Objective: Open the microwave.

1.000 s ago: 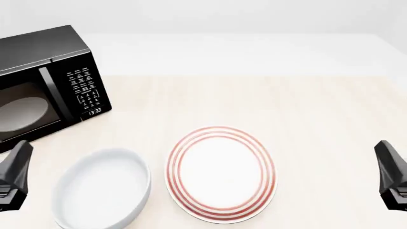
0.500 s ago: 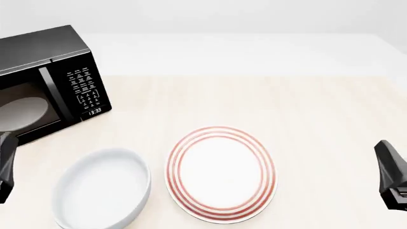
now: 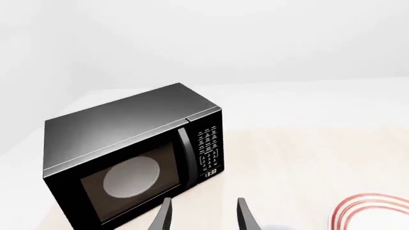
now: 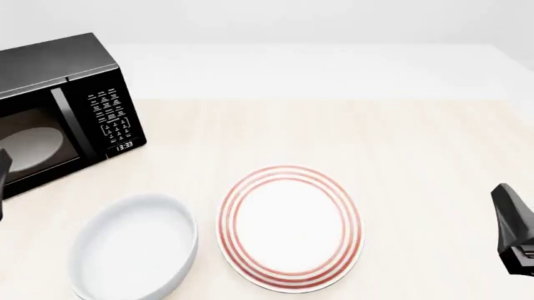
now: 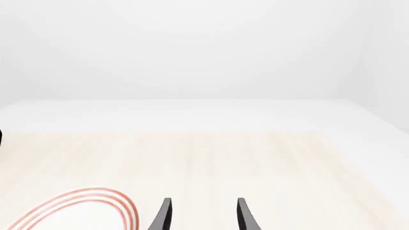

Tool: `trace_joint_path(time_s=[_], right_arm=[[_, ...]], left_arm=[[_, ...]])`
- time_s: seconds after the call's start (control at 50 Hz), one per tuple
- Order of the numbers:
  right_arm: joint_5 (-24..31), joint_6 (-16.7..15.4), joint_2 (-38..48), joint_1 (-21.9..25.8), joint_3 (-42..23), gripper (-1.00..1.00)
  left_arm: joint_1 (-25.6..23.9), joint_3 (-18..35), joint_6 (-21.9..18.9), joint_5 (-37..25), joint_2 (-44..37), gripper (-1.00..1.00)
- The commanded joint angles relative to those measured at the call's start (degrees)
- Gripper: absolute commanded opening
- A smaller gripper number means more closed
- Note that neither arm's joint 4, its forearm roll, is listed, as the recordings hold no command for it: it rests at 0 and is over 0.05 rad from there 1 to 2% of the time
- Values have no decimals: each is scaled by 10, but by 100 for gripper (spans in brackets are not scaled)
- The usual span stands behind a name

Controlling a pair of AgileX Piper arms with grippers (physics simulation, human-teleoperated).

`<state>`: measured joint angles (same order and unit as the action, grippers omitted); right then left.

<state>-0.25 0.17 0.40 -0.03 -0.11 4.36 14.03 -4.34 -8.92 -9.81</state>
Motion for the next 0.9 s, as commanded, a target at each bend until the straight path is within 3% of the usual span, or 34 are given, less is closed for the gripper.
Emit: trace_joint_path(time_s=[0.02,0.42,0.7,0.74,0.9], right_arm=[[0,0,0,0,0,100],[1,0,-1,0,0,100],[1,0,-1,0,0,100],[1,0,-1,0,0,100],[1,0,-1,0,0,100]], left_arm=[[6,18,5,11,-51,100],[20,16,2,50,-124,100],[23,10,15,114,-192,100],[23,-26,13,159,-202,100],[24,-36,12,200,-238,100]])
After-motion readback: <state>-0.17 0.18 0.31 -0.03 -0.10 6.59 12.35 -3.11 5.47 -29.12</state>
